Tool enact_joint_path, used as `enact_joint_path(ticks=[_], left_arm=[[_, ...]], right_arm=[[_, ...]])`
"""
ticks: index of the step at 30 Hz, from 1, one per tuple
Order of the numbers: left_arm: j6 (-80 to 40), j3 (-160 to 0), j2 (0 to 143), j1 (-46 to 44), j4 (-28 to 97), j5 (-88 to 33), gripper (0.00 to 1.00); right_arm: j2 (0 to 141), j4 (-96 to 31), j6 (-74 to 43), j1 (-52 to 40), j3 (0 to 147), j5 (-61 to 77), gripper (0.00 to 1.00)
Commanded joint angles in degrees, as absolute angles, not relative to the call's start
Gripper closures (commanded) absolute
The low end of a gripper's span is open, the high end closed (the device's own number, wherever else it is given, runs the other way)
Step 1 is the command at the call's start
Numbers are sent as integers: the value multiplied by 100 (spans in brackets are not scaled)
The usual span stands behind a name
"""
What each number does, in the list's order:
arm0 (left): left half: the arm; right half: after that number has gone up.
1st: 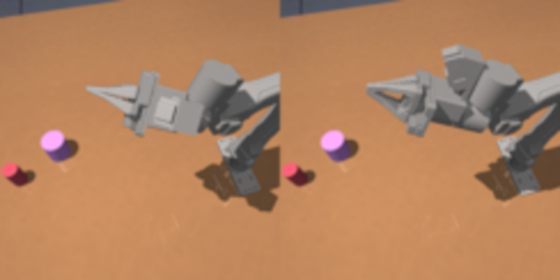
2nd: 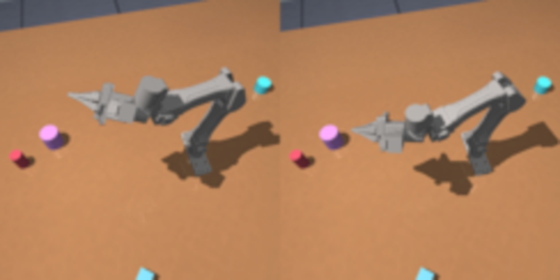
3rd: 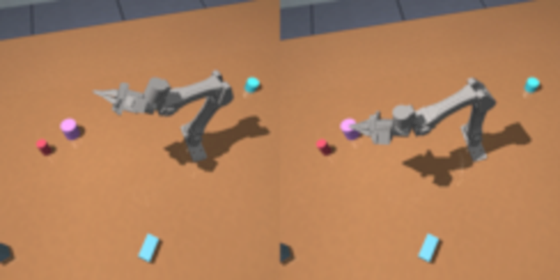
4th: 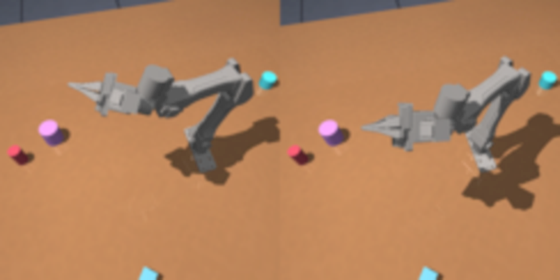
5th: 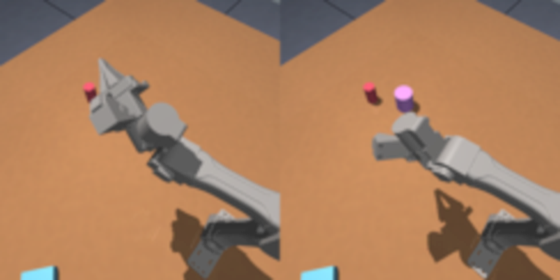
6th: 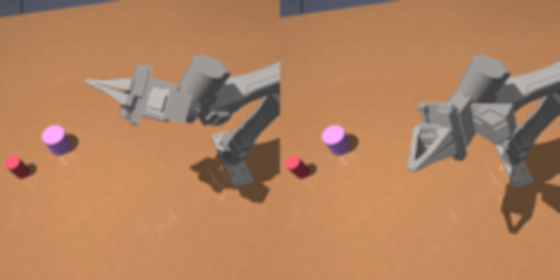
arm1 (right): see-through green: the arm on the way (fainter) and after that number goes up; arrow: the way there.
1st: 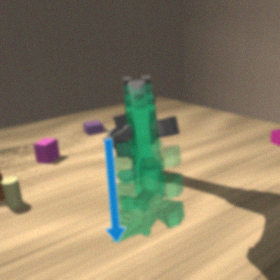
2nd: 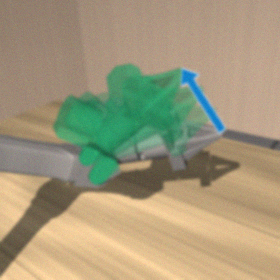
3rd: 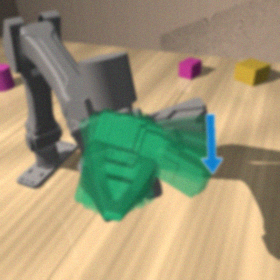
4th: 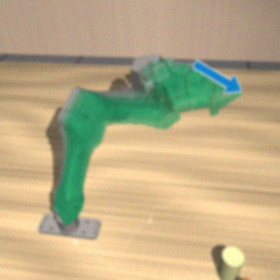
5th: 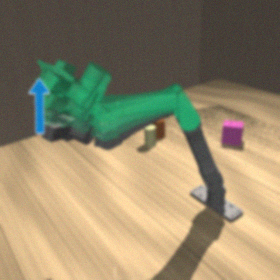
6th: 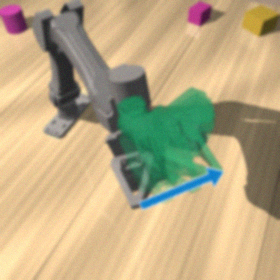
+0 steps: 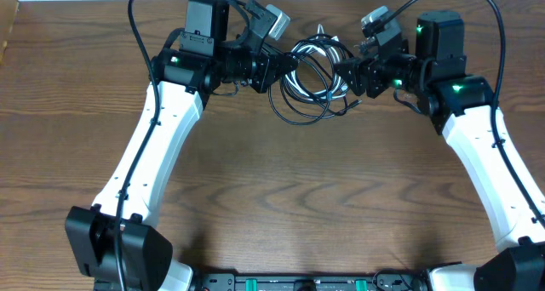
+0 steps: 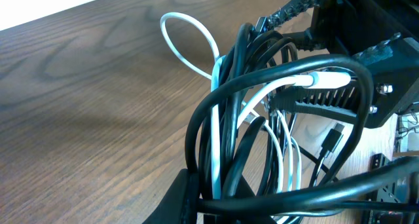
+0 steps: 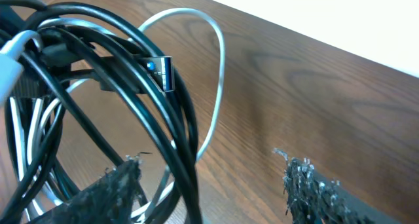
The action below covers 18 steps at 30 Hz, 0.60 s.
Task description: Untangle cables
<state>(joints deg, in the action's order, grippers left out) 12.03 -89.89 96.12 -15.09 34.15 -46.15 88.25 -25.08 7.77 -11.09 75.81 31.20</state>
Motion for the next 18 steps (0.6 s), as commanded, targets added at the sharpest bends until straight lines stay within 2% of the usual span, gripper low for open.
enact_joint_path(ticks=[1,7,10,12,18], left_arm=[[1175,-9105,9614,-1490,3404,-4685,93],[1177,-9102,9625,-1490,3424,-4482,92],[1177,-9100,9627,-1485,3422,-4429,92],[1177,-9100,9631,-1485,3422,-4431,92],[1173,-9100,9633,-1485,3426,-4453,92]], right_arm=[[8753,-2508,775,-1133,7721,3190,32],[8735,-2508,773,-1133,7721,3190,35],[8683,-2486,775,-1135,7721,3190,43],[8648,-2486,775,-1133,7721,3188,44],[8648,-2512,775,-1135,7721,3190,44]])
